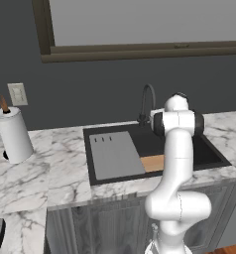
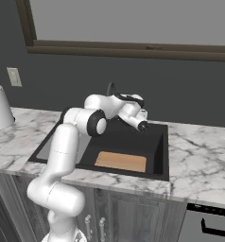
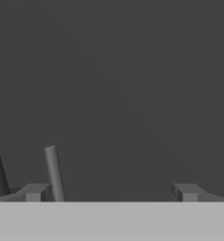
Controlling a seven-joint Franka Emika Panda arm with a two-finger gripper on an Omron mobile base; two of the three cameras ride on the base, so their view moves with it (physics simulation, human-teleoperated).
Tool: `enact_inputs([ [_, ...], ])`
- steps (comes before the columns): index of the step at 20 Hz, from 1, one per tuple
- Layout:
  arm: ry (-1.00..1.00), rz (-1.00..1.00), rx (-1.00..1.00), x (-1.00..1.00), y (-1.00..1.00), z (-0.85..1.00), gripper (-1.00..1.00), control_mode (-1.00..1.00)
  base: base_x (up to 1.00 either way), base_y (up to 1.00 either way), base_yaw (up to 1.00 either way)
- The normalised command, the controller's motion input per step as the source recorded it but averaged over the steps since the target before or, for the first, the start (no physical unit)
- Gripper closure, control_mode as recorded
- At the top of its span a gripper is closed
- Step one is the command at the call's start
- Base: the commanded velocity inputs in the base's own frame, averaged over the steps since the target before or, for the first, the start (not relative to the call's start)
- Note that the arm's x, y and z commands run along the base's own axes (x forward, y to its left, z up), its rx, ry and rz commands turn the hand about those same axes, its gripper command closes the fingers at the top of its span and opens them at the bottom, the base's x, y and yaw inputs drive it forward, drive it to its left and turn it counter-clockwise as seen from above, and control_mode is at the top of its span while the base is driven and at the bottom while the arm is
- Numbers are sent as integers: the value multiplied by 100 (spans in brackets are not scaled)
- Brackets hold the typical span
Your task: Turn on the sink faucet with hot water and rinse the cutting board for ten seconds, then turn off the faucet. Push the cutting board to reach the water if necessary.
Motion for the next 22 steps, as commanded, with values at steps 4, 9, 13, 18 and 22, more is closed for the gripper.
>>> enact_inputs([
  [4,0,0,0,0,9,0,-100,-100,0,0,0],
  [9,0,0,0,9,12,0,-100,-100,0,0,0],
  [13,0,0,0,7,11,0,-100,-100,0,0,0],
  [18,0,0,0,8,10,0,-100,-100,0,0,0],
  [22,0,0,0,1,4,0,-100,-100,0,0,0],
])
